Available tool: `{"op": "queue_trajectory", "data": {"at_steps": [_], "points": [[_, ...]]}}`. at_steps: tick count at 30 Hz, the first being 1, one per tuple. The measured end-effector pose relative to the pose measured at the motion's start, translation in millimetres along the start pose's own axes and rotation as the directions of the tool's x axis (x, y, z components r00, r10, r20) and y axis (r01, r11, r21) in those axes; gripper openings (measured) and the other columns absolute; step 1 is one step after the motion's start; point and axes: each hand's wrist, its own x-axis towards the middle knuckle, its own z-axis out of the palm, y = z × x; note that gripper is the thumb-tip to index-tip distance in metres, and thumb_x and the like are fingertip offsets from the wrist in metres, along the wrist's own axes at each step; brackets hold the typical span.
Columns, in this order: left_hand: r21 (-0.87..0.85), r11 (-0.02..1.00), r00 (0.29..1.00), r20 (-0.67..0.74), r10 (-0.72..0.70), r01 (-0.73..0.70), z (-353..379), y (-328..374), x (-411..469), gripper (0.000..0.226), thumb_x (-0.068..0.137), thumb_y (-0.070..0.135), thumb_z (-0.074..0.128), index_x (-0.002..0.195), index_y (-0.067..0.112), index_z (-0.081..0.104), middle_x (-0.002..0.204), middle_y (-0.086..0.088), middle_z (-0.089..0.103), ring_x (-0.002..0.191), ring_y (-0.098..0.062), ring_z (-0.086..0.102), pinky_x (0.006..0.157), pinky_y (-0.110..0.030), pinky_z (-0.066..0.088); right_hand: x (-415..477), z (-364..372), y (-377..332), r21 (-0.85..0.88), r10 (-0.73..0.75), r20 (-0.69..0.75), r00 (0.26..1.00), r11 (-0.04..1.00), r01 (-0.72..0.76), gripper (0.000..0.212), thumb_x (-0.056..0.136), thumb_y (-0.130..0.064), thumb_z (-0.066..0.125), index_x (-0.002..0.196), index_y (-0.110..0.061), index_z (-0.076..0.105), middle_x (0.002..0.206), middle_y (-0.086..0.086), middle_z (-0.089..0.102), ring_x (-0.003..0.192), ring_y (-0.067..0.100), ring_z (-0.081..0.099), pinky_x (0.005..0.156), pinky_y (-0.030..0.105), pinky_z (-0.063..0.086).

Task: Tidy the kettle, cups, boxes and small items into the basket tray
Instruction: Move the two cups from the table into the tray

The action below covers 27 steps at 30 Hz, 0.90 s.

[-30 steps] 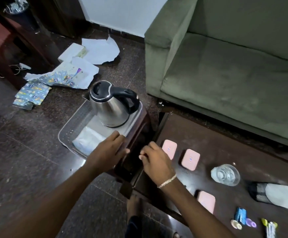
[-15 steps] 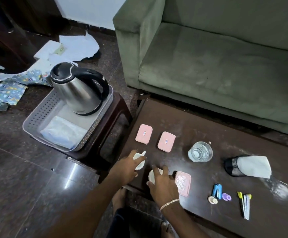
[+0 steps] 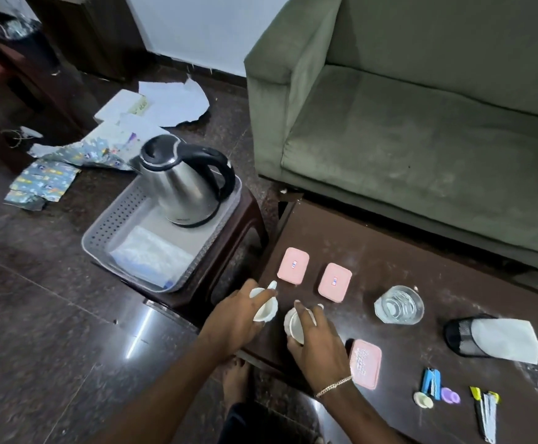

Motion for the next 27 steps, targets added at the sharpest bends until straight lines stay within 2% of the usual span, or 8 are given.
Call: {"op": "queue_trajectory", "data": {"at_steps": [3, 8, 10, 13, 17, 21, 24, 27], "points": [[-0.024, 1.0, 0.996, -0.093, -0.004, 0.002, -54.3, -23.2, -14.7, 0.067, 0.085, 0.041, 0.065, 0.148, 0.04, 0.042, 0.127, 0.003, 0.047, 0.1, -0.03, 0.067, 0.084, -0.042, 0.057, 17.9, -35.2, -45.7, 0.053, -0.094, -0.073, 0.993, 0.994, 0.098, 0.068, 0.087, -0.032, 0.067, 0.151, -0.026, 0.043, 0.14, 0.002, 0.049, 0.119, 0.028, 0.059, 0.089, 0.041, 0.056], [-0.035, 0.99, 0.95, -0.279, -0.143, 0.139, -139.1, -95.4, -20.8, 0.074, 0.078, 0.045, 0.076, 0.145, 0.036, 0.048, 0.123, 0.003, 0.05, 0.09, -0.029, 0.07, 0.073, -0.035, 0.053, 68.1, -75.0, -134.2, 0.12, -0.219, -0.218, 0.951, 0.961, 0.249, 0.071, 0.08, -0.027, 0.077, 0.145, -0.018, 0.051, 0.138, 0.005, 0.055, 0.114, 0.029, 0.062, 0.091, 0.038, 0.055], [-0.028, 0.984, 0.926, -0.332, -0.177, 0.178, -160.7, -133.0, -15.3, 0.075, 0.077, 0.041, 0.083, 0.145, 0.033, 0.051, 0.123, 0.0, 0.056, 0.096, -0.029, 0.069, 0.076, -0.035, 0.053, 92.2, -75.9, -165.8, 0.169, -0.258, -0.229, 0.939, 0.939, 0.299, 0.066, 0.081, -0.026, 0.075, 0.141, -0.016, 0.051, 0.138, 0.003, 0.055, 0.12, 0.029, 0.059, 0.097, 0.037, 0.052], [-0.087, 0.971, 0.911, -0.336, -0.24, 0.223, -176.9, -182.5, -2.6, 0.072, 0.079, 0.032, 0.085, 0.142, 0.031, 0.05, 0.126, -0.001, 0.056, 0.096, -0.028, 0.068, 0.076, -0.034, 0.051, 126.4, -62.9, -200.2, 0.171, -0.285, -0.238, 0.929, 0.929, 0.329, 0.06, 0.08, -0.028, 0.073, 0.136, -0.015, 0.054, 0.134, 0.004, 0.055, 0.114, 0.028, 0.061, 0.095, 0.036, 0.053], [-0.07, 0.954, 0.9, -0.317, -0.299, 0.293, -177.4, -232.5, 17.8, 0.073, 0.082, 0.029, 0.083, 0.145, 0.032, 0.045, 0.136, -0.002, 0.053, 0.1, -0.03, 0.068, 0.082, -0.043, 0.059, 163.4, -30.9, -227.8, 0.049, -0.294, -0.174, 0.94, 0.951, 0.307, 0.066, 0.078, -0.033, 0.074, 0.138, -0.014, 0.056, 0.129, 0.009, 0.055, 0.1, 0.03, 0.067, 0.083, 0.041, 0.055], [-0.076, 0.949, 0.904, -0.289, -0.313, 0.305, -173.2, -260.3, 43.7, 0.073, 0.082, 0.027, 0.083, 0.145, 0.031, 0.046, 0.135, -0.007, 0.054, 0.09, -0.034, 0.07, 0.081, -0.043, 0.058, 184.1, -1.8, -239.6, -0.086, -0.214, -0.158, 0.964, 0.976, 0.202, 0.069, 0.069, -0.042, 0.079, 0.131, -0.022, 0.055, 0.12, 0.002, 0.059, 0.083, 0.026, 0.068, 0.074, 0.042, 0.044], [-0.045, 0.957, 0.917, -0.277, -0.288, 0.288, -169.8, -274.3, 58.9, 0.072, 0.084, 0.028, 0.082, 0.145, 0.033, 0.045, 0.136, -0.005, 0.054, 0.093, -0.032, 0.07, 0.078, -0.039, 0.057, 193.6, 13.5, -242.2, -0.124, -0.164, -0.159, 0.974, 0.982, 0.145, 0.069, 0.065, -0.04, 0.082, 0.124, -0.024, 0.051, 0.114, -0.002, 0.061, 0.081, 0.023, 0.067, 0.075, 0.042, 0.039], [0.016, 0.963, 0.918, -0.306, -0.253, 0.271, -166.0, -280.9, 68.2, 0.072, 0.081, 0.027, 0.082, 0.142, 0.035, 0.046, 0.135, -0.001, 0.057, 0.101, -0.032, 0.069, 0.068, -0.036, 0.051, 199.3, 22.1, -242.0, -0.179, -0.134, -0.131, 0.982, 0.978, 0.109, 0.068, 0.067, -0.038, 0.08, 0.126, -0.022, 0.051, 0.118, -0.002, 0.064, 0.088, 0.024, 0.066, 0.077, 0.044, 0.039]]}}
